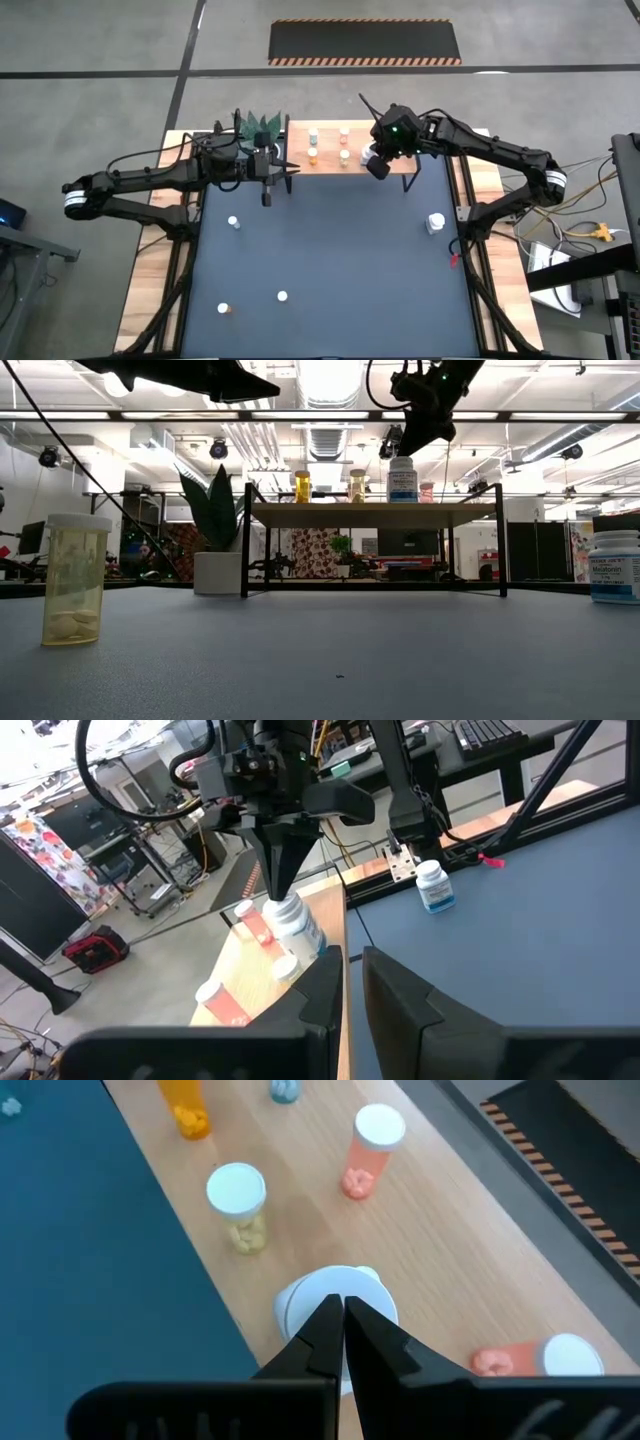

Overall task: Pick and place medicine bottles onto shelf by color
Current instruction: Adjust the white medicine bottle on the shelf

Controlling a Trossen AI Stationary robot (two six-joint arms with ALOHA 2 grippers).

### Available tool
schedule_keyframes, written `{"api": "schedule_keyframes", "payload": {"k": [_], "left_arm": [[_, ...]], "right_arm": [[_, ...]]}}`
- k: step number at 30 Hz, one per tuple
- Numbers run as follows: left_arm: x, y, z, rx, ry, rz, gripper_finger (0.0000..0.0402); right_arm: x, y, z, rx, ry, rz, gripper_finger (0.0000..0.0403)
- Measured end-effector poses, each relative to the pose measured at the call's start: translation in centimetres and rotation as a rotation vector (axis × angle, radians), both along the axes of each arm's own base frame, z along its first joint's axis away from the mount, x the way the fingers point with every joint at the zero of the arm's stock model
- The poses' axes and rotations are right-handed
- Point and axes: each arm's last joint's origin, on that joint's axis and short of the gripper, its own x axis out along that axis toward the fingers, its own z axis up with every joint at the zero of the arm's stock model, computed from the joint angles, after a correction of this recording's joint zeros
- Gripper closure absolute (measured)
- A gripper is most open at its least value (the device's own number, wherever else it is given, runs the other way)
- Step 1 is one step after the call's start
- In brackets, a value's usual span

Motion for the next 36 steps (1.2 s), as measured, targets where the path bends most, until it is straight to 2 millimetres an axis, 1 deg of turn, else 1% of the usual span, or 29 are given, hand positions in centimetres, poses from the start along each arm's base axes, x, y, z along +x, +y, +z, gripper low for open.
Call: {"api": "schedule_keyframes", "payload": {"k": [6,13,15,20,23,27,31,36], "left_arm": [[0.0,0.0,0.1,0.002,-0.008,0.000,0.0375],[0.0,0.0,0.1,0.004,-0.013,0.000,0.0375],[0.0,0.0,0.1,0.003,-0.012,0.000,0.0375],[0.0,0.0,0.1,0.002,-0.011,-0.001,0.0375],[0.0,0.0,-0.1,0.000,-0.006,-0.001,0.0375],[0.0,0.0,-0.4,-0.003,0.002,-0.001,0.0375],[0.0,0.0,-0.4,-0.004,0.004,-0.001,0.0375],[0.0,0.0,-0.4,-0.002,0.000,-0.001,0.0375]], "right_arm": [[0.1,0.1,0.3,-0.010,-0.006,0.010,0.0394],[0.1,0.1,1.4,-0.048,-0.016,0.044,0.0394],[-0.1,0.2,1.8,-0.044,-0.004,0.073,0.0394],[-0.5,0.9,2.4,0.059,0.006,0.217,0.0394],[-0.8,1.4,2.0,0.145,0.016,0.302,0.0394],[-0.8,1.4,0.6,0.179,0.057,0.305,0.0394],[-0.8,1.2,-0.9,0.151,0.107,0.261,0.0394],[-0.9,0.9,-1.7,0.091,0.154,0.193,0.0394]]}}
